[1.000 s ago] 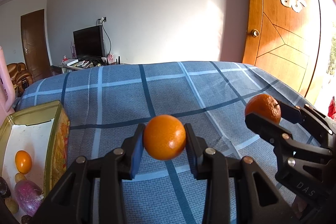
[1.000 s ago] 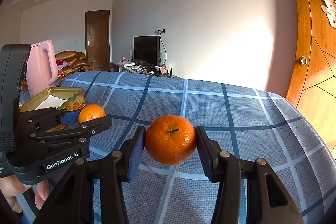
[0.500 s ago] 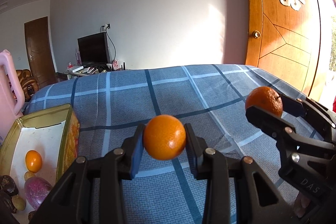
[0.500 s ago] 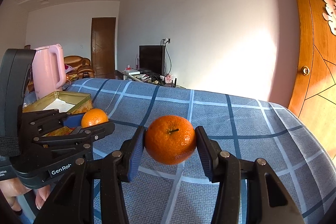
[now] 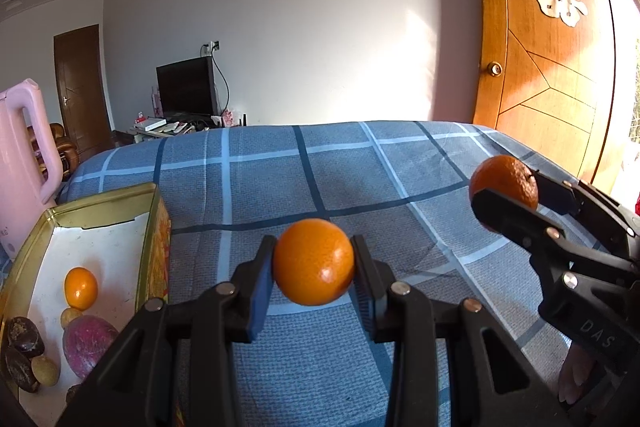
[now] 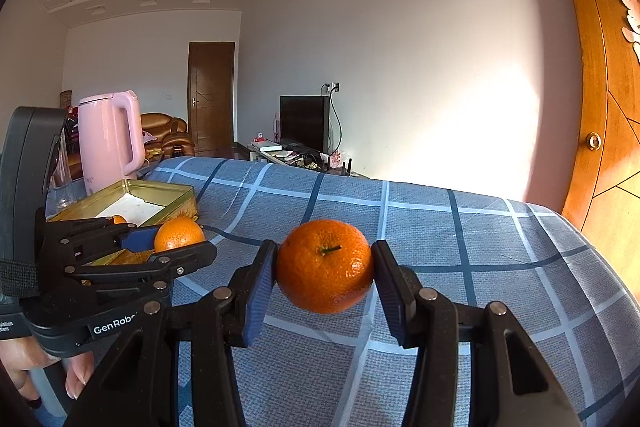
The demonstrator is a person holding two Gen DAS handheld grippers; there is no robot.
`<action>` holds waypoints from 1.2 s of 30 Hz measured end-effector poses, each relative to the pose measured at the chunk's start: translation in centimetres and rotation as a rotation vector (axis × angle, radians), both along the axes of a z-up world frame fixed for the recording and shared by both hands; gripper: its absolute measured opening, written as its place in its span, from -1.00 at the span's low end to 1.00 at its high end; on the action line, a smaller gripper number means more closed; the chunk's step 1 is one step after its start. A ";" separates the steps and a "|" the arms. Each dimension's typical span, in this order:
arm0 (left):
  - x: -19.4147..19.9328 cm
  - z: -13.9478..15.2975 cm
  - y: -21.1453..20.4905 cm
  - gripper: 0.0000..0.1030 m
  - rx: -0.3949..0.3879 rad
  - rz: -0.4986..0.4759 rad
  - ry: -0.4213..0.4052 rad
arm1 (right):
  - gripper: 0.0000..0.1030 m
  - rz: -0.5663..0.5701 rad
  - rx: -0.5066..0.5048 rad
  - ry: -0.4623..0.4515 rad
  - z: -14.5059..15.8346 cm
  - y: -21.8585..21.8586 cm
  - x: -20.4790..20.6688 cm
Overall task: Organize fruits
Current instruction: 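Lift both oranges and carry them toward the tin tray with both grippers, then lower both oranges into the tin tray with both grippers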
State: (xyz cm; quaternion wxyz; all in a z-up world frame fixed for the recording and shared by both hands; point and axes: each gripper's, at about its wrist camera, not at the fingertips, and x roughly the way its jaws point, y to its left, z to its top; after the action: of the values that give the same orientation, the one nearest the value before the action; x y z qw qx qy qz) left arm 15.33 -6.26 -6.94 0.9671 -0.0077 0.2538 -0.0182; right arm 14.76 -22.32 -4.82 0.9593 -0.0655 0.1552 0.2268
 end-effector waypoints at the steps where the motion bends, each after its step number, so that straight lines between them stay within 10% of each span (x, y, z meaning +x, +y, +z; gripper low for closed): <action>1: -0.2 0.0 0.2 -0.26 -0.006 0.003 0.001 | -0.03 0.002 0.000 0.000 0.0 0.1 -0.1; 36: -5.8 1.3 6.3 -0.26 0.011 0.077 -0.048 | -0.03 0.159 -0.020 0.040 -0.2 5.1 -2.8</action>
State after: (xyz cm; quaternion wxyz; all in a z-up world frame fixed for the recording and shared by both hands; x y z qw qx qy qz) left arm 9.57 0.06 -5.66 0.9729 -0.0116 0.2302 0.0202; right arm 11.93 -17.23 -4.98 0.9341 -0.0826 0.1711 0.3022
